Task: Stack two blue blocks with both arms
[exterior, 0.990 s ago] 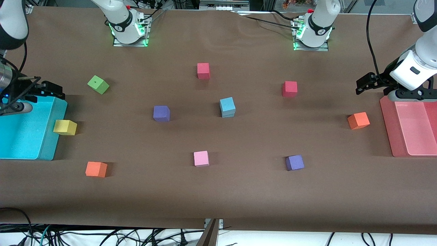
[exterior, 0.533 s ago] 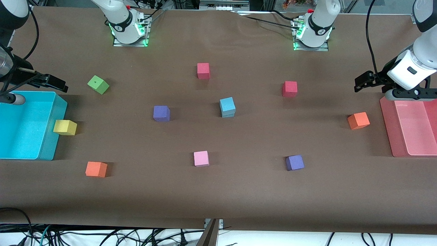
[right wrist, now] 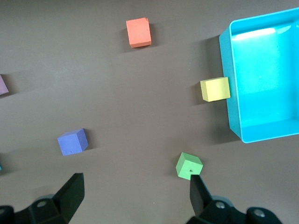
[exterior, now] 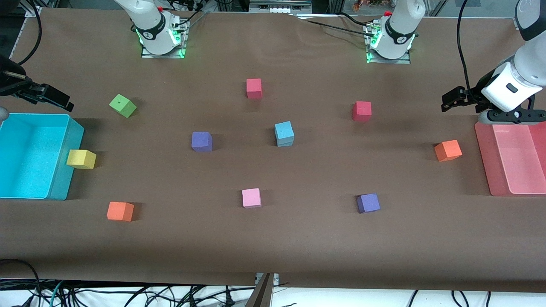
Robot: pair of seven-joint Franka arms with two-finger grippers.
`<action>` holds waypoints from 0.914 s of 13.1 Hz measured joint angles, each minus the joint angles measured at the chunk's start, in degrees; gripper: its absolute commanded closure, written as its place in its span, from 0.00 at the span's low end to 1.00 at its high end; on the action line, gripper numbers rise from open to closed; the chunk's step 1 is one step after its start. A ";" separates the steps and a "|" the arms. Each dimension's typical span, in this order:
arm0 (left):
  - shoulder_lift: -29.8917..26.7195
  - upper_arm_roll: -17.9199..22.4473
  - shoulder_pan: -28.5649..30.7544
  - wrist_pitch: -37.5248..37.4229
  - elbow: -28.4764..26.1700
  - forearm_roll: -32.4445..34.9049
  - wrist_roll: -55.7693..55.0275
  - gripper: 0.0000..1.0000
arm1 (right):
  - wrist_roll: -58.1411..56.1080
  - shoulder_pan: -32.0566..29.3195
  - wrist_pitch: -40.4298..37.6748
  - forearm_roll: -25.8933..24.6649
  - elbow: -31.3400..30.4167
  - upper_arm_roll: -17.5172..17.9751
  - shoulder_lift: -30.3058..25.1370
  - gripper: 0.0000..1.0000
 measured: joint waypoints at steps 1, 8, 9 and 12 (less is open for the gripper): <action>0.00 0.00 0.00 0.00 0.00 0.00 0.02 0.00 | -1.61 -0.09 0.04 0.00 0.02 0.01 0.01 0.00; 0.00 -0.32 0.00 0.00 0.00 0.00 0.03 0.00 | -8.95 -0.60 0.63 -0.02 0.02 0.02 0.16 0.00; 0.00 -0.36 0.00 0.00 0.00 0.00 0.03 0.00 | -9.07 -0.78 0.88 -0.02 0.01 0.02 0.21 0.00; 0.00 -0.37 0.00 -0.01 0.18 0.00 0.03 0.00 | -9.11 -0.98 1.06 -0.02 -0.01 0.02 0.32 0.00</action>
